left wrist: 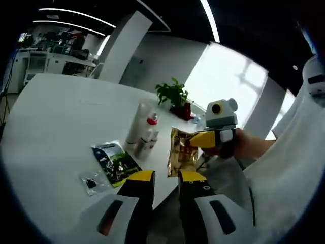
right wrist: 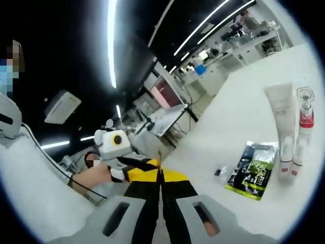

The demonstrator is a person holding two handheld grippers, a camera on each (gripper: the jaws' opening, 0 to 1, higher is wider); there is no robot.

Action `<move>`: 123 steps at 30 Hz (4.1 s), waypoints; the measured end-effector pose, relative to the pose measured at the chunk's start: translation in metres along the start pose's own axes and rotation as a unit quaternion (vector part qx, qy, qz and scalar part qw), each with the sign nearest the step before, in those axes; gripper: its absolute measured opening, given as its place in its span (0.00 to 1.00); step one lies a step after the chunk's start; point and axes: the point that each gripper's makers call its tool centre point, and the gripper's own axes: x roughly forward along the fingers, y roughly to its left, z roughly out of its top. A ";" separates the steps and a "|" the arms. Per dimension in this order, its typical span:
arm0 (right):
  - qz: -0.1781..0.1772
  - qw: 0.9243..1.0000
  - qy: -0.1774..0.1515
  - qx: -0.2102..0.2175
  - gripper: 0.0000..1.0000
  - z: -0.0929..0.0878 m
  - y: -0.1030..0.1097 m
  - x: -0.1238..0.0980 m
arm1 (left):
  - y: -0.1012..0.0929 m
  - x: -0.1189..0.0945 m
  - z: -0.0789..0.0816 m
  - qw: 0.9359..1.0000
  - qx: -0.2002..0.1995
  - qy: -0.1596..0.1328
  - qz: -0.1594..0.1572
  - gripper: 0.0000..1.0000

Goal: Arrange the skincare products in the storage area until every visible bottle or jar stands upright without overlapping.

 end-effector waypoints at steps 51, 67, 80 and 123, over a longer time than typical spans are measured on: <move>-0.072 0.992 0.033 -0.101 0.04 0.023 -0.032 0.013 | 0.014 -0.009 0.010 0.968 -0.214 -0.128 0.015 0.02; -0.146 0.950 0.135 -0.241 0.01 0.008 -0.066 0.061 | 0.068 -0.007 -0.008 0.953 -0.275 -0.097 0.084 0.02; -0.196 0.924 0.188 -0.270 0.01 -0.004 -0.144 0.104 | 0.142 0.022 -0.023 0.940 -0.300 -0.045 0.154 0.02; -0.273 0.879 0.292 -0.260 0.01 -0.035 -0.257 0.142 | 0.230 0.073 -0.049 0.936 -0.273 0.056 0.214 0.01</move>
